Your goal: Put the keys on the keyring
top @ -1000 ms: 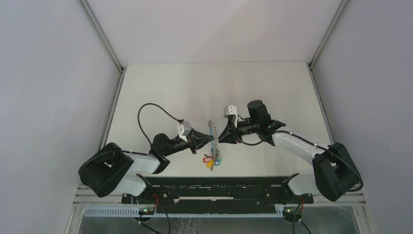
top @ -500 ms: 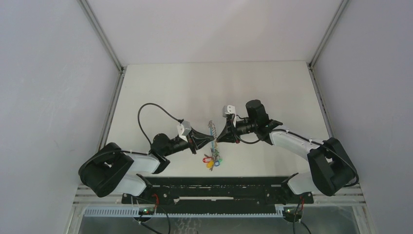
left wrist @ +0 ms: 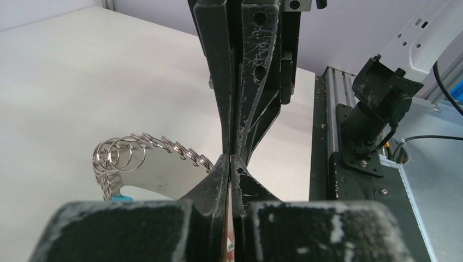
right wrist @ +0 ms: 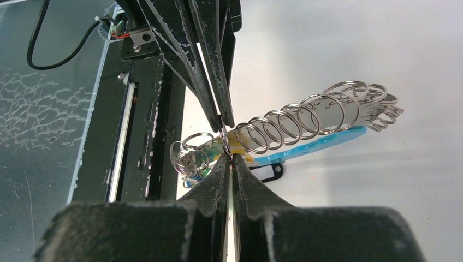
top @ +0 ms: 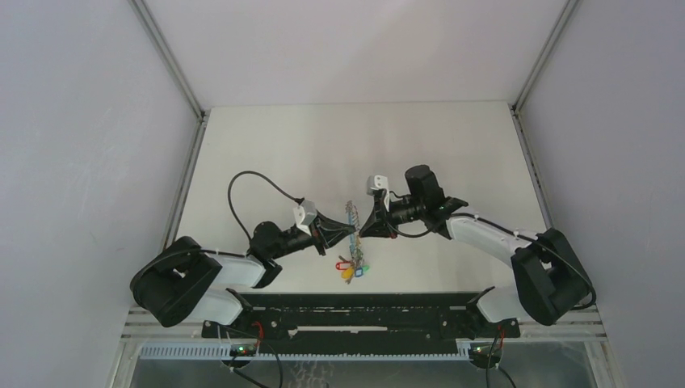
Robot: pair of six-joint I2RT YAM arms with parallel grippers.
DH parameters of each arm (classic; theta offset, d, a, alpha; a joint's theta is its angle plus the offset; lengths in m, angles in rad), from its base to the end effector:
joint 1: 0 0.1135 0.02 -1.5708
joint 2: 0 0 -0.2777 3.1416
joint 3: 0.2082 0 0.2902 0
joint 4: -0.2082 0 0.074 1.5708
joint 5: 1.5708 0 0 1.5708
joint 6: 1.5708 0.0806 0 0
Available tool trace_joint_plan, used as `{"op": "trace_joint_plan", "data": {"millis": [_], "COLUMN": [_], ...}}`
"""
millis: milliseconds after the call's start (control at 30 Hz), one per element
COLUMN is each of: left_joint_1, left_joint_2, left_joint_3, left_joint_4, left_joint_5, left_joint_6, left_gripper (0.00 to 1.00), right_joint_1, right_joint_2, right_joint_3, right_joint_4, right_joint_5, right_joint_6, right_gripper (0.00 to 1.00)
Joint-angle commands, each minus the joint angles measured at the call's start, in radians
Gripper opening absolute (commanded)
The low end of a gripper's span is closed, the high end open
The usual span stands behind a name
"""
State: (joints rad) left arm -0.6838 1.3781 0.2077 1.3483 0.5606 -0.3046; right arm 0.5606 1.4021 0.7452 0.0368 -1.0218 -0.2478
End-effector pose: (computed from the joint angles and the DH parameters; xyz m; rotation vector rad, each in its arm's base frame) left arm 0.1844 -0.2055 0.1731 0.7636 1.3300 -1.1900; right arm 0.2423 0.2333 0.1939 -1.3381 1.6376 1.2880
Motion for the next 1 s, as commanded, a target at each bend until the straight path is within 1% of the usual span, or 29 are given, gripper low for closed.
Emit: {"op": "trace_joint_plan", "data": {"millis": [0, 67, 167, 233, 333, 433, 600, 667, 967], "left_joint_1": [0.006, 0.006, 0.006, 0.006, 0.006, 0.006, 0.006, 0.006, -0.003], "left_joint_2": [-0.029, -0.030, -0.034, -0.038, -0.036, -0.048, -0.119, -0.129, -0.038], "left_joint_3": [-0.016, -0.019, -0.023, -0.028, -0.027, -0.014, -0.002, 0.002, 0.042], "left_joint_4": [0.107, 0.107, 0.108, 0.106, 0.101, 0.036, -0.138, -0.184, -0.178], "left_joint_5": [0.012, 0.014, 0.015, 0.011, 0.021, 0.047, 0.061, 0.072, 0.138], "left_joint_6": [-0.006, -0.007, -0.004, -0.001, 0.003, 0.034, 0.110, 0.117, 0.096], "left_gripper": [0.08, 0.14, 0.26, 0.28, 0.34, 0.39, 0.43, 0.43, 0.44], "right_joint_1": [0.013, 0.019, 0.032, 0.034, 0.043, 0.054, 0.061, 0.068, 0.082], "right_joint_2": [-0.073, -0.082, -0.086, -0.087, -0.096, -0.103, -0.086, -0.080, -0.100], "right_joint_3": [0.071, 0.094, 0.136, 0.158, 0.173, 0.188, 0.214, 0.221, 0.230], "right_joint_4": [-0.103, -0.175, -0.278, -0.323, -0.345, -0.374, -0.410, -0.411, -0.424], "right_joint_5": [0.020, 0.011, 0.057, 0.068, 0.089, 0.119, 0.141, 0.148, 0.184], "right_joint_6": [-0.075, -0.131, -0.178, -0.189, -0.199, -0.217, -0.228, -0.225, -0.222], "right_gripper": [0.00, 0.00, 0.00, 0.00, 0.00, 0.00, 0.00, 0.00, 0.00]}}
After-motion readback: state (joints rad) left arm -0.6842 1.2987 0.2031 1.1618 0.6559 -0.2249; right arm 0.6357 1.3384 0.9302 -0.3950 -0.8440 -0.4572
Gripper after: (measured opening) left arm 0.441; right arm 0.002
